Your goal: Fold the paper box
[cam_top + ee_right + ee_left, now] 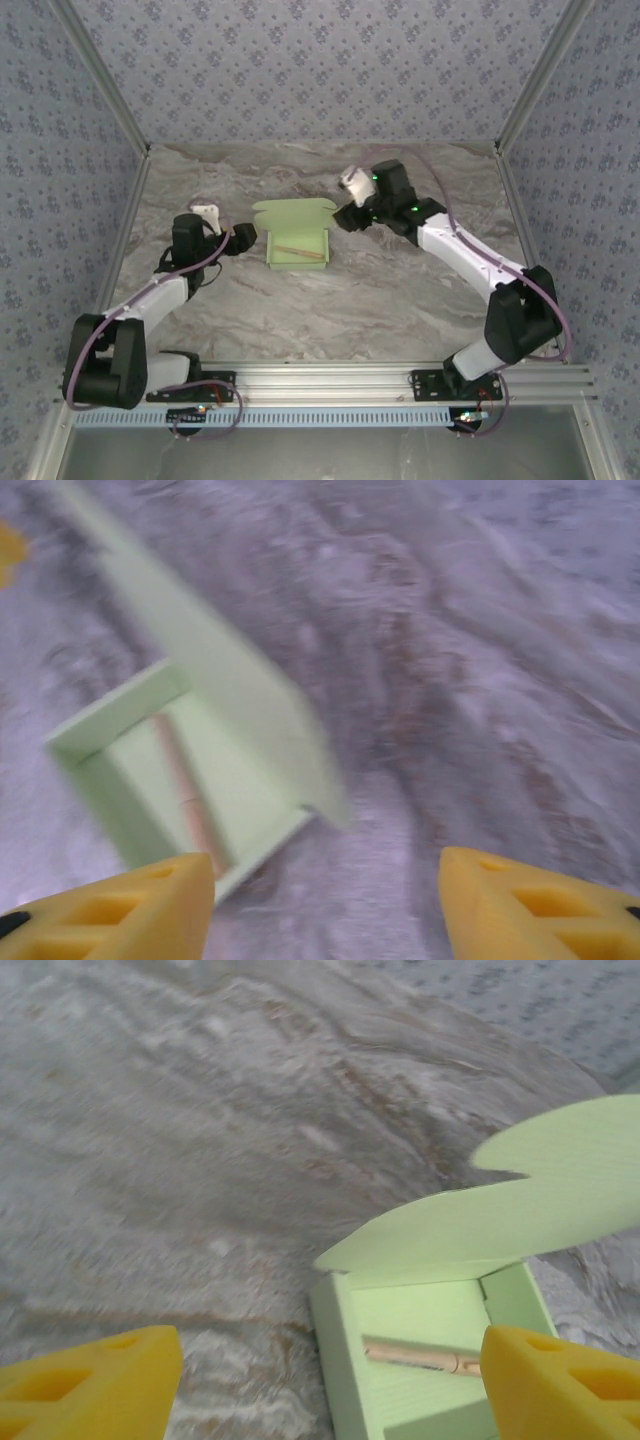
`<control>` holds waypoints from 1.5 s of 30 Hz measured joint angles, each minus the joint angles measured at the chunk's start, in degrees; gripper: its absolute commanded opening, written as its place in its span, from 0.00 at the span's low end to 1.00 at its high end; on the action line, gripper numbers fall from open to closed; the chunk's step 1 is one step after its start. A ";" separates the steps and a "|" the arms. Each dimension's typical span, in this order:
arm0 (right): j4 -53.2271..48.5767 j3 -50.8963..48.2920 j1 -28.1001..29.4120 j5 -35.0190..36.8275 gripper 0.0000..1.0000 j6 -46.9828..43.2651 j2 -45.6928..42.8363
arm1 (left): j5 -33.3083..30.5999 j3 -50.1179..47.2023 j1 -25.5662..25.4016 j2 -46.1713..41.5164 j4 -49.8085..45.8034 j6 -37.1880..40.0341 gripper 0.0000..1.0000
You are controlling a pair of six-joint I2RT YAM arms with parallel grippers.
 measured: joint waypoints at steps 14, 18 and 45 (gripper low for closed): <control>10.73 -1.29 -1.79 -9.07 0.67 -2.75 14.23 | 13.66 9.46 4.85 11.82 -1.05 15.47 0.80; 11.06 2.12 -1.79 -9.57 0.64 -4.63 16.48 | 15.52 13.53 4.85 14.75 -3.89 17.25 0.80; 5.33 9.77 -1.07 -12.35 0.15 -9.77 21.49 | 20.57 28.68 1.84 24.68 -24.61 26.60 0.55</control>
